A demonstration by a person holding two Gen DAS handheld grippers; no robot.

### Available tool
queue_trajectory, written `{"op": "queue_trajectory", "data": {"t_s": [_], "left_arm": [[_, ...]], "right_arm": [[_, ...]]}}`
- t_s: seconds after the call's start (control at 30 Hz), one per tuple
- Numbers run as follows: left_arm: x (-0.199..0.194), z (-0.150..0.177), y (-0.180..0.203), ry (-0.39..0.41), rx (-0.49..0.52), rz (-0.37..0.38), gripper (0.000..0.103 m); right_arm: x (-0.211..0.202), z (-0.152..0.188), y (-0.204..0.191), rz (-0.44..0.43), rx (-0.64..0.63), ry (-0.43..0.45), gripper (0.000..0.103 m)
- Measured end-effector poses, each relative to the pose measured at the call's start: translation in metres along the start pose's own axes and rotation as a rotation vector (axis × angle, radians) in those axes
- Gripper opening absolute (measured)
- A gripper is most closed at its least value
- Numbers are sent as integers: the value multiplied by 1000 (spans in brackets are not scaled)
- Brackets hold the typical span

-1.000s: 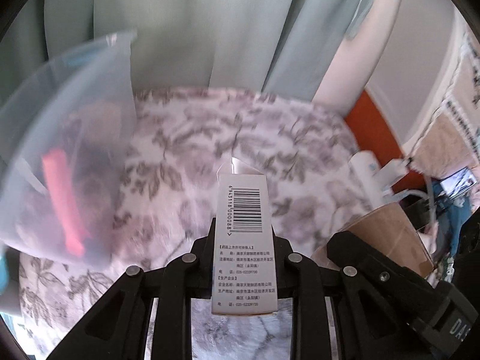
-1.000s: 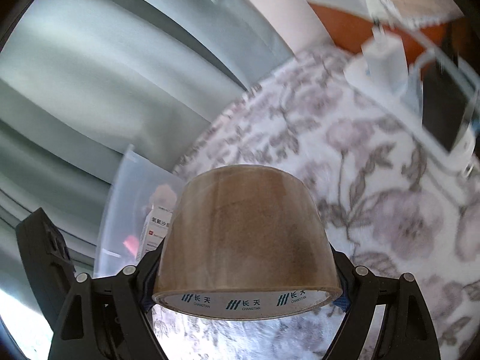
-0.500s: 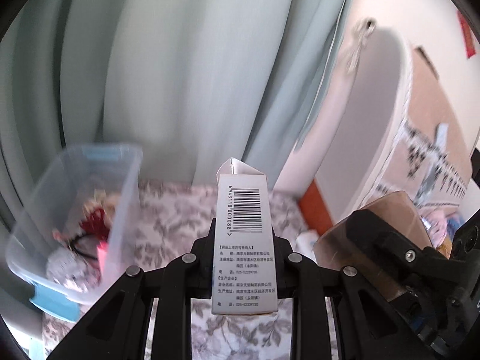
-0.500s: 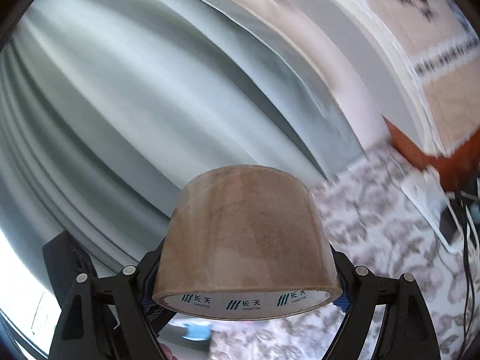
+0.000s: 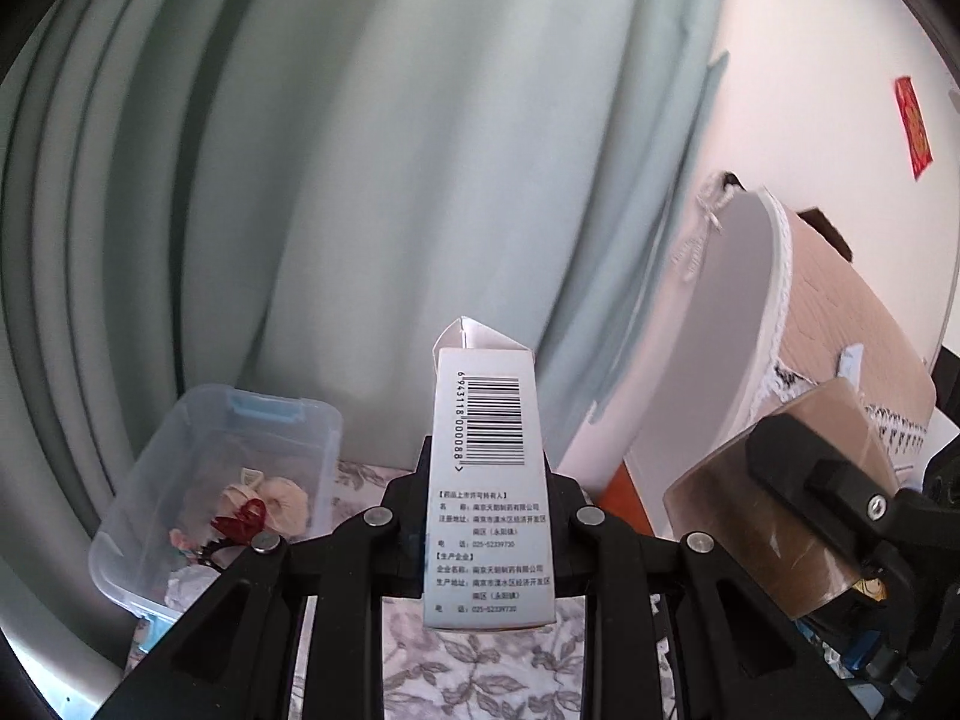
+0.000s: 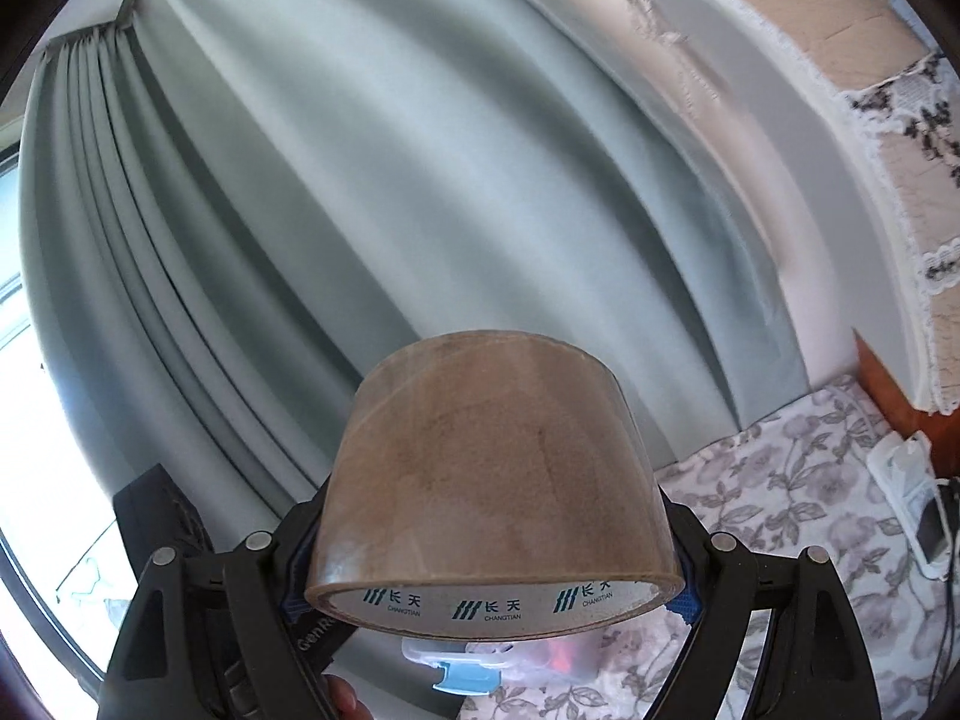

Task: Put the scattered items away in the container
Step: 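Lift and carry the white box and tape roll over the clear box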

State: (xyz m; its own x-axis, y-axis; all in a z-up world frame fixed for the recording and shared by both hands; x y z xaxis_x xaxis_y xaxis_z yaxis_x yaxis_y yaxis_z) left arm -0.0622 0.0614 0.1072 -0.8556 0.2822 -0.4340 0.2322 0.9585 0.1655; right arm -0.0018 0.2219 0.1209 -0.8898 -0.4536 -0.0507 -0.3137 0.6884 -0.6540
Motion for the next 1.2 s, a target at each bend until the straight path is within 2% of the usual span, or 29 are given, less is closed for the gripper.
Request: {"op": "queue_trajectory", "data": {"t_s": [0.6,0.87,1.2], "left_arm": [[45,22,-97,-89,-156,-86,26],[71,43,-151,-159,-238,-169,26],[90,67,-186,-229,-272,-205,26]], "right_arm": [[105,56,-5,50,-22,-261,88],[144,73,14,75,-6,-347,88],[181,106,27,89,-6,-458,88]]}}
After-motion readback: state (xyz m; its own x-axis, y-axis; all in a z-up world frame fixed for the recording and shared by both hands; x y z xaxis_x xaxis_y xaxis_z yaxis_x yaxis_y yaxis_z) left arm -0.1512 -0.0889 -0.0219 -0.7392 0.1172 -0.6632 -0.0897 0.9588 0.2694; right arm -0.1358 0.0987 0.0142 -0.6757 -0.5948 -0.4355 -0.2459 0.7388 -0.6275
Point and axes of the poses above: each gripper's, at about its wrist camera, not at the fingertips, and x roughly the way its jaws point, y to its right, z to its underside, the point moved 3 cm from there along x, roughly the way its jaws point, and after that the axes turned 13 degrees about -z, right-handed, at the moved point
